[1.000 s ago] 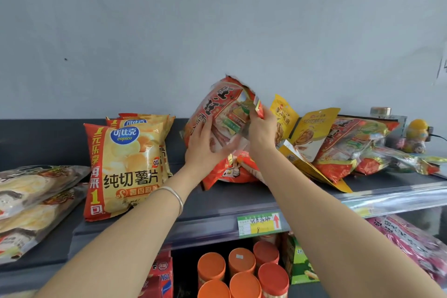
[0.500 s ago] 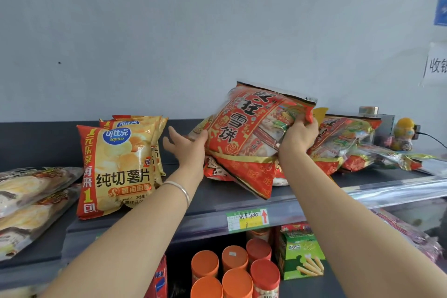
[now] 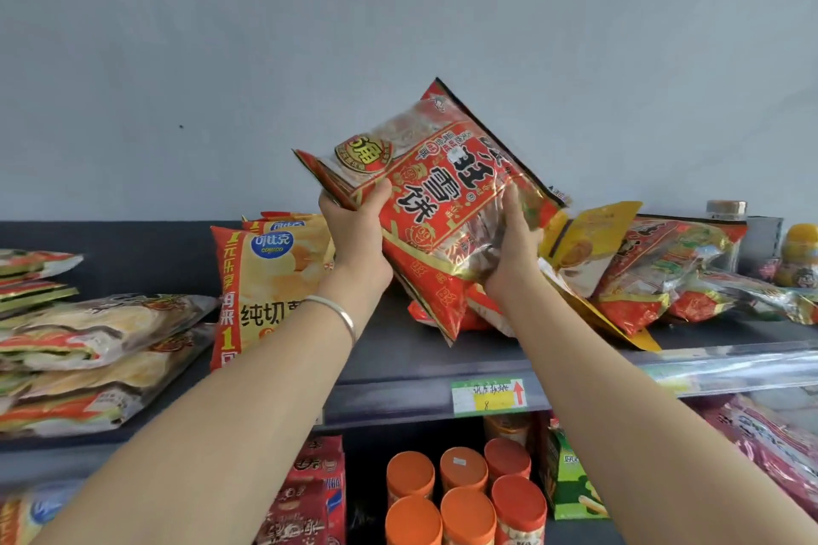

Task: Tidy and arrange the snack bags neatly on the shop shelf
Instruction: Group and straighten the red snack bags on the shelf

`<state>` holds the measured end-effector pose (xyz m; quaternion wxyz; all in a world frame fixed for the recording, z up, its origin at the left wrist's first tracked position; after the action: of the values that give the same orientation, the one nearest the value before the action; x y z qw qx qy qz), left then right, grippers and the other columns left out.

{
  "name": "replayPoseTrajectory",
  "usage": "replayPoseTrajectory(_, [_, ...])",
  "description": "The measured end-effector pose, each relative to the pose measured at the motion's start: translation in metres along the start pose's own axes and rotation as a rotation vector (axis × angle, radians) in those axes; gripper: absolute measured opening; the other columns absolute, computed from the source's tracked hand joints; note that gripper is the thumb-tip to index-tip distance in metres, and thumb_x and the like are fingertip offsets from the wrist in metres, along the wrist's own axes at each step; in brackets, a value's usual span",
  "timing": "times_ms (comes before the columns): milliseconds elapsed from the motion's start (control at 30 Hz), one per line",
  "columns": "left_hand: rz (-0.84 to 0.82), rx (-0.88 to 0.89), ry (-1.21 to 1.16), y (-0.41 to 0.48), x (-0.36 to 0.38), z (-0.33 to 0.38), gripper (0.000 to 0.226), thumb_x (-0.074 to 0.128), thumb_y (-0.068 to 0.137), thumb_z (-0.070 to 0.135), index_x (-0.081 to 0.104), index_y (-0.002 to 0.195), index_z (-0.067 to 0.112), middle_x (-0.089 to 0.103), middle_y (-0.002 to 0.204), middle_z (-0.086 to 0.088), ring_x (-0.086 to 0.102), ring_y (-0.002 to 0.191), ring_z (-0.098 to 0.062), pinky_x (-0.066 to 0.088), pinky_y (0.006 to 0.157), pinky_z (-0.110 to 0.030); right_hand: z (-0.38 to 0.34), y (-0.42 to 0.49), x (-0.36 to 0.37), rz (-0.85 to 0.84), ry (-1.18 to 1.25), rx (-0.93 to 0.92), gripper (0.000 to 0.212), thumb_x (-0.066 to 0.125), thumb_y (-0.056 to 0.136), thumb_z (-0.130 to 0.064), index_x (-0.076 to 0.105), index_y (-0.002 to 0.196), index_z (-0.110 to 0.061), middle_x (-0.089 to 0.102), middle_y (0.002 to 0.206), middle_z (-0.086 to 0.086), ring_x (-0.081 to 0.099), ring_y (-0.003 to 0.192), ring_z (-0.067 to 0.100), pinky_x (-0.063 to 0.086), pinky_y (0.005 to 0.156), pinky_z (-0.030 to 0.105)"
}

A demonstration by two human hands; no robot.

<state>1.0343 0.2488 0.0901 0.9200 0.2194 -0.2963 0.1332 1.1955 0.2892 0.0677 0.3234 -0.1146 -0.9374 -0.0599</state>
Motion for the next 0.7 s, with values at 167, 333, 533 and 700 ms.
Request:
replayPoseTrajectory(167, [-0.026,0.175,0.045,0.006,-0.046,0.064,0.06,0.07,0.084,0.027,0.036,0.132,0.031,0.063,0.118,-0.002,0.067,0.1,-0.022,0.057,0.082,-0.044,0.028,-0.031,0.07,-0.229,0.042,-0.072,0.093,0.085,0.064,-0.044,0.03,0.138,-0.029,0.067,0.116,0.0,0.069,0.091,0.019,0.059,0.067,0.034])
replayPoseTrajectory(333, [0.129,0.239,0.079,0.012,-0.139,0.128,0.052,0.066,0.087,0.03,0.037,0.13,0.027,0.063,0.115,-0.002,0.067,0.099,-0.02,0.057,0.08,-0.039,0.087,-0.077,0.16,-0.283,0.04,-0.102,0.089,0.084,0.064,-0.047,0.034,0.135,-0.028,0.063,0.117,0.001,0.068,0.097,0.022,0.056,0.086,0.047])
replayPoseTrajectory(533, [0.337,0.223,0.143,0.021,-0.268,0.203,0.056,0.068,0.085,0.034,0.038,0.13,0.022,0.063,0.116,-0.003,0.064,0.096,-0.018,0.055,0.08,-0.038,0.176,-0.144,0.257,-0.312,-0.022,0.001,0.085,0.078,0.071,-0.049,0.032,0.139,-0.028,0.059,0.122,0.003,0.065,0.102,0.025,0.054,0.088,0.052])
replayPoseTrajectory(700, [0.418,0.216,0.203,0.027,-0.38,0.254,0.077,0.076,0.075,0.039,0.032,0.137,0.025,0.06,0.122,-0.004,0.063,0.103,-0.021,0.053,0.087,-0.048,0.246,-0.198,0.321,-0.374,-0.048,0.082,0.072,0.071,0.081,-0.044,0.029,0.138,-0.031,0.058,0.117,-0.001,0.066,0.098,0.021,0.054,0.087,0.052])
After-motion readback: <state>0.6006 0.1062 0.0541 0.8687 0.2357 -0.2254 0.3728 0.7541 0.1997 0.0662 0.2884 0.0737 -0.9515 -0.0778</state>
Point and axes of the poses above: each hand's wrist, its own y-axis towards the middle knuckle, its own x-axis out of the palm, z = x × y, the point moved 3 cm from there along y, towards the middle knuckle
